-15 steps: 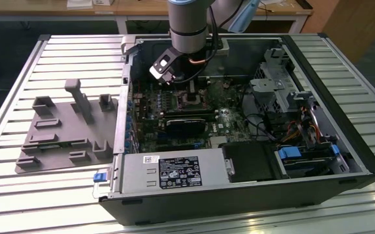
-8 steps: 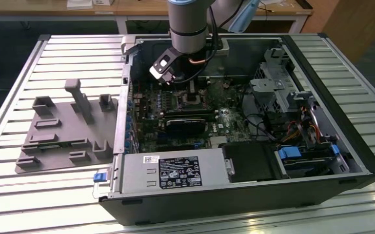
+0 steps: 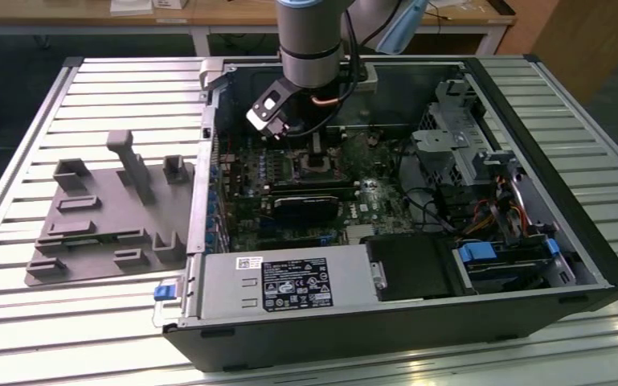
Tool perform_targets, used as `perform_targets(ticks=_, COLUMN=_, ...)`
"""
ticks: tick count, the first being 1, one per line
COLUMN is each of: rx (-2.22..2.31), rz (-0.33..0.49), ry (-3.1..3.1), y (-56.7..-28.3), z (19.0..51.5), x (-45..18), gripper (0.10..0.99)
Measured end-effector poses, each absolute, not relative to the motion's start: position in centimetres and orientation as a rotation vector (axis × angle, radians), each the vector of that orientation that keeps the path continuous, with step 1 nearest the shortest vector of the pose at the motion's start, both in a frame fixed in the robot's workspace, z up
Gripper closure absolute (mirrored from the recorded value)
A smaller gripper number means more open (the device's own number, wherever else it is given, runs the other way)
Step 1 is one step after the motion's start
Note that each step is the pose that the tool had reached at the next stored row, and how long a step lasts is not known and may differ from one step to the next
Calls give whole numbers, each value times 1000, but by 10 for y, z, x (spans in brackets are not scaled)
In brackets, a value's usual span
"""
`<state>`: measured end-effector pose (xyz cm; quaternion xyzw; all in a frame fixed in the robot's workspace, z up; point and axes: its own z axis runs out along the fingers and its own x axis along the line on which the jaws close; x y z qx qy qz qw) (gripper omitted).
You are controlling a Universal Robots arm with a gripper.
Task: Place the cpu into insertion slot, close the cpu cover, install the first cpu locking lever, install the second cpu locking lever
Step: 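Place the cpu into insertion slot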
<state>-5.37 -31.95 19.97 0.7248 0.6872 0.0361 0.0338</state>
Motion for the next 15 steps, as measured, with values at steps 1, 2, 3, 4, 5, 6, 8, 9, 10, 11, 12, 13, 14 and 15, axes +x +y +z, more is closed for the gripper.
perform_targets(ticks=1, rx=2229, rz=109, ry=2113, y=-320, z=201, x=-54, gripper=984)
perform_targets(ticks=2, rx=2228, rz=107, ry=2113, y=-320, z=203, x=-54, gripper=984)
perform_targets(ticks=3, rx=2228, rz=108, ry=2113, y=-320, z=204, x=-54, gripper=984)
perform_targets(ticks=4, rx=2228, rz=107, ry=2113, y=-320, z=206, x=-54, gripper=984)
perform_targets(ticks=5, rx=2228, rz=107, ry=2113, y=-320, z=207, x=-54, gripper=984)
perform_targets(ticks=6, rx=2228, rz=107, ry=2113, y=-320, z=209, x=-54, gripper=984)
perform_targets(ticks=8, rx=2228, rz=107, ry=2113, y=-320, z=212, x=-54, gripper=984)
perform_targets(ticks=9, rx=2228, rz=107, ry=2113, y=-320, z=213, x=-54, gripper=984)
perform_targets(ticks=10, rx=2228, rz=107, ry=2113, y=-320, z=215, x=-54, gripper=984)
perform_targets(ticks=11, rx=2229, rz=107, ry=2113, y=-320, z=217, x=-54, gripper=984)
perform_targets(ticks=12, rx=2229, rz=107, ry=2112, y=-320, z=219, x=-54, gripper=984)
perform_targets(ticks=13, rx=2230, rz=107, ry=2111, y=-320, z=221, x=-54, gripper=984)
perform_targets(ticks=14, rx=2231, rz=107, ry=2110, y=-320, z=223, x=-54, gripper=984)
perform_targets(ticks=15, rx=2231, rz=107, ry=2110, y=-320, z=225, x=-54, gripper=984)
